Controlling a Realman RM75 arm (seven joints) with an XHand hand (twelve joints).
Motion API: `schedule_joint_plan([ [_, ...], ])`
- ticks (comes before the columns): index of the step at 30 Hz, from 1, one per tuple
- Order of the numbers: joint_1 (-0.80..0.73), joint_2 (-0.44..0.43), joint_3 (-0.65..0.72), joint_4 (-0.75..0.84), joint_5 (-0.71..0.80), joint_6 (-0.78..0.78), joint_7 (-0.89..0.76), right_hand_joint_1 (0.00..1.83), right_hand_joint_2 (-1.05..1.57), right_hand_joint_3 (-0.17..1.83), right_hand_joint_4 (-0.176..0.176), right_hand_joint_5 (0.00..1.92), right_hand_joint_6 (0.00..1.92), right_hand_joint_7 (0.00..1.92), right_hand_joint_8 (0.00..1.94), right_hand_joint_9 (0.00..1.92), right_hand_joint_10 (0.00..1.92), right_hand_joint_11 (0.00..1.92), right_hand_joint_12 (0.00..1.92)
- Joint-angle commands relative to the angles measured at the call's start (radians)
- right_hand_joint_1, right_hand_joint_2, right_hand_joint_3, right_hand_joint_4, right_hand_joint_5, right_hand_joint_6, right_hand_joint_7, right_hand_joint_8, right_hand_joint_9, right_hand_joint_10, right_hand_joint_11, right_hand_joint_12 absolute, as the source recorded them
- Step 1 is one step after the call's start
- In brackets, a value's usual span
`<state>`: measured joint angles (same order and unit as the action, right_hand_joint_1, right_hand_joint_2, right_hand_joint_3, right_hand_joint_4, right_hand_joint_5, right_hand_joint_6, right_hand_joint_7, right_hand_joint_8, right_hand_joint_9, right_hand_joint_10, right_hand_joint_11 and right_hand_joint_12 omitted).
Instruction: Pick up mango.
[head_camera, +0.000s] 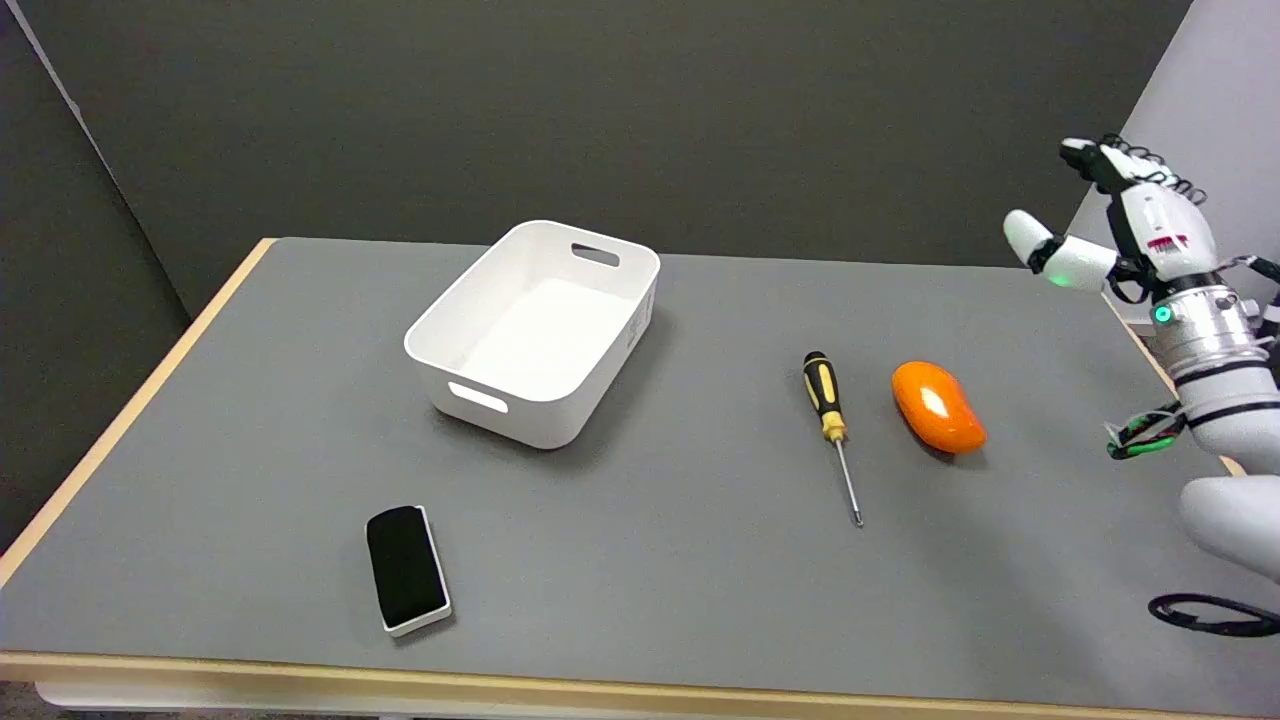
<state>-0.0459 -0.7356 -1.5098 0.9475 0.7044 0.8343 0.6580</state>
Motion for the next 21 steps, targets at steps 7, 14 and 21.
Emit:
schedule_joint_plan([
  [7,-0.404,-0.285,0.127,0.611,0.788,-0.105,-1.243,0.37,0.64,0.76,-0.142,0.21,0.45,0.26,0.40,0.11,0.85,0.02,1.26],
  [14,-0.394,-0.275,-0.097,0.740,0.834,0.123,-1.286,0.36,0.64,0.76,-0.134,0.20,0.43,0.24,0.40,0.10,0.84,0.00,1.21],
  [21,-0.347,-0.287,-0.313,0.848,0.755,0.222,-1.341,0.35,0.65,0.76,-0.135,0.20,0.44,0.25,0.42,0.10,0.84,0.01,1.24],
])
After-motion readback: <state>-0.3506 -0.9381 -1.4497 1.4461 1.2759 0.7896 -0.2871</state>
